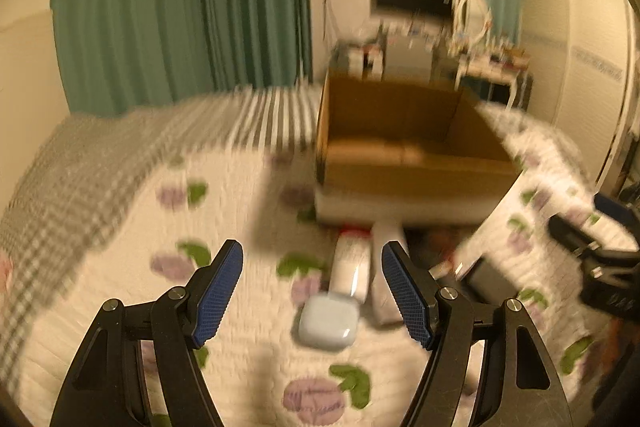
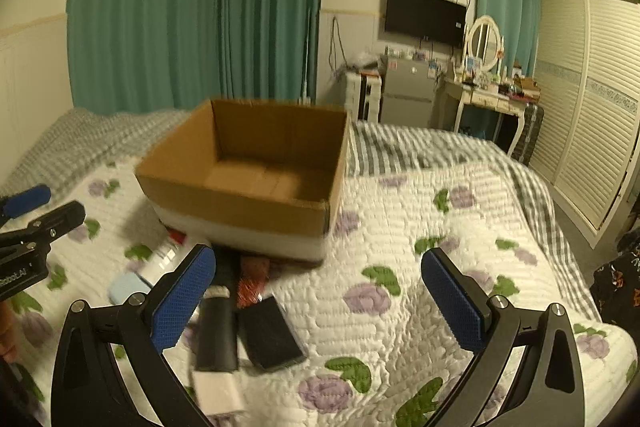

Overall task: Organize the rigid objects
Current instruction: 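Grasp the light-blue earbud case with the left gripper while the right grasps the black power bank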

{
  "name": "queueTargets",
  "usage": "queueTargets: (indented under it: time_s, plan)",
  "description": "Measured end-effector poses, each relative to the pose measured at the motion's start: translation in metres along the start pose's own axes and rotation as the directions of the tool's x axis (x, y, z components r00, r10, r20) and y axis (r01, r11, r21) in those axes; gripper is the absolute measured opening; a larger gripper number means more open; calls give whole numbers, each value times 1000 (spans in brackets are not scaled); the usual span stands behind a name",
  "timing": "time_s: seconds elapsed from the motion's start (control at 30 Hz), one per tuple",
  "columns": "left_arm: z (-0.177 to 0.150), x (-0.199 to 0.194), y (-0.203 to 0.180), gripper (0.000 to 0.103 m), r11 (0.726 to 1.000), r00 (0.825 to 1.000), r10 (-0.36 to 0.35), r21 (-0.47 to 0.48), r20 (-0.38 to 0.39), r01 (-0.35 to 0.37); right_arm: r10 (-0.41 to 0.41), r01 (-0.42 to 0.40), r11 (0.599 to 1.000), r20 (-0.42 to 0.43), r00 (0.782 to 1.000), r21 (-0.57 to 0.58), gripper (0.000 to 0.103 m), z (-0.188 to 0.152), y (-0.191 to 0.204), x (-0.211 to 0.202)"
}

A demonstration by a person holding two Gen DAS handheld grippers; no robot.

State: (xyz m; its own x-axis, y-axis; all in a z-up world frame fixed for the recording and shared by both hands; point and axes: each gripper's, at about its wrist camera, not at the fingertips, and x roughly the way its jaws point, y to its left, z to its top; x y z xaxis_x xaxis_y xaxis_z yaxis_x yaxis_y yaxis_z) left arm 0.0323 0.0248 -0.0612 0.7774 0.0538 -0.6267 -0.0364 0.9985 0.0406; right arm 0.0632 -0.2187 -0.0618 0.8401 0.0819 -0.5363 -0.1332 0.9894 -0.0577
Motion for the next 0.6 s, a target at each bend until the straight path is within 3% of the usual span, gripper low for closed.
queueTargets:
  time_s: [0.1,0.23,0.43,0.47,0.5,0.6]
  plan:
    - [-14,23,-7,75,999,996,-10,30,-88,13,8,-9,1000,-80,997,-9,103,-10,-3,19]
    - [-29,46,-15,75,997,987,30,78,-155,-18,29,-30,1000,-132,991,-1,103,-16,-8,31]
    - [-43,82,-19,72,995,959,32,100,-282,-4,57,-55,998,-174,983,11,103,-22,-9,42]
    - [-45,86,-22,69,994,956,37,110,-292,-4,58,-56,998,-182,982,13,103,-22,-9,44]
    - [-46,87,-23,50,993,956,35,116,-292,-1,60,-59,998,-191,980,15,103,-23,-9,46]
    - [-46,79,-26,51,992,959,27,126,-283,9,63,-62,998,-219,974,12,103,-26,-9,52]
